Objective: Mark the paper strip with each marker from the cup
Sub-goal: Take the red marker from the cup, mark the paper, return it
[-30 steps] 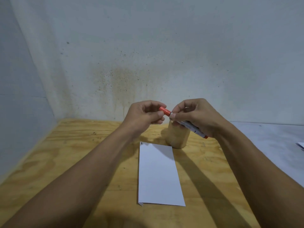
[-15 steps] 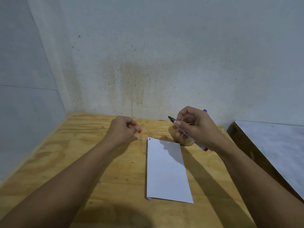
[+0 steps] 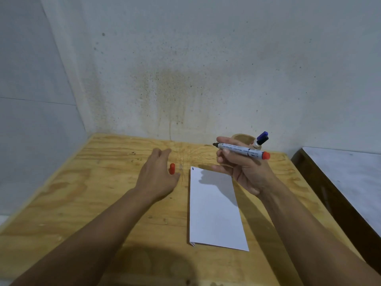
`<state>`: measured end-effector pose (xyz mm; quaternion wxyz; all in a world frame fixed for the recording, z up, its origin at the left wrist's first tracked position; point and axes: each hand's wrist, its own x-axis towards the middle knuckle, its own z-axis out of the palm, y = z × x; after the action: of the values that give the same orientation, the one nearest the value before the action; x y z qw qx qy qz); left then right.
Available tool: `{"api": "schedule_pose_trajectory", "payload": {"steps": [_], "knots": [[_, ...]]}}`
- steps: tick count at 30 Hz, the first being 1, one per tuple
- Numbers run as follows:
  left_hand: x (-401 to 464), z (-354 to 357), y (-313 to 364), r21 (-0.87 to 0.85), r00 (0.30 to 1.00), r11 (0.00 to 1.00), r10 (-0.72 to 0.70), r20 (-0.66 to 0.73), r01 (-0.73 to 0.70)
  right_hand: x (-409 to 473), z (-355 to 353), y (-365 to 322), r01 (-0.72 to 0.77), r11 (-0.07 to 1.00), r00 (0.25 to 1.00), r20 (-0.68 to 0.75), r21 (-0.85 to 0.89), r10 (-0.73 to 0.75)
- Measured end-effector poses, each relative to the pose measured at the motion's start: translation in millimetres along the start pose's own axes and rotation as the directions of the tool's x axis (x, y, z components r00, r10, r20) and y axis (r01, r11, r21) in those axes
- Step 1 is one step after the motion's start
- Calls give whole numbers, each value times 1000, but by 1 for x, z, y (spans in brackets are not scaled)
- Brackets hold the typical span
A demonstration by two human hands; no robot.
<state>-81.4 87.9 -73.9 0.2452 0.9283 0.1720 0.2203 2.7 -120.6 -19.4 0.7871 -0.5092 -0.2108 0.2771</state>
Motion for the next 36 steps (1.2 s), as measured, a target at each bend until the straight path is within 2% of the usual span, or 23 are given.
{"api": "schedule_pose_trajectory", "payload": {"steps": [2, 3, 5, 8, 10, 17, 22, 25, 36], "knots": [[-12, -3, 7, 18, 971, 984, 178, -160, -178, 3, 4, 7, 18, 989, 994, -106, -146, -33], [-16, 1, 3, 29, 950, 967, 256, -177, -255, 12, 6, 20, -11, 976, 987, -159, -218, -25], [-25, 8, 3, 0, 938, 943, 331, -100, -333, 21, 10, 40, -44, 947, 969, -244, -318, -37], [-28, 19, 2, -3, 936, 939, 344, 74, -345, 29, 12, 54, -78, 921, 944, -325, -381, -55], [-27, 22, 1, 32, 929, 933, 352, 114, -357, 32, 13, 55, -74, 907, 940, -333, -414, -75], [-32, 23, -1, 21, 930, 932, 361, 68, -363, 46, 18, 66, -60, 792, 945, -291, -607, -151], [-33, 26, -3, 15, 938, 939, 341, 67, -343, 41, 13, 81, 4, 815, 940, -275, -579, -200], [-33, 27, -3, -7, 943, 945, 327, 67, -327, 44, 7, 86, 27, 776, 934, -260, -630, -244], [-32, 27, -3, -13, 945, 947, 322, 57, -322, 47, 5, 88, 40, 760, 935, -245, -648, -258]]}}
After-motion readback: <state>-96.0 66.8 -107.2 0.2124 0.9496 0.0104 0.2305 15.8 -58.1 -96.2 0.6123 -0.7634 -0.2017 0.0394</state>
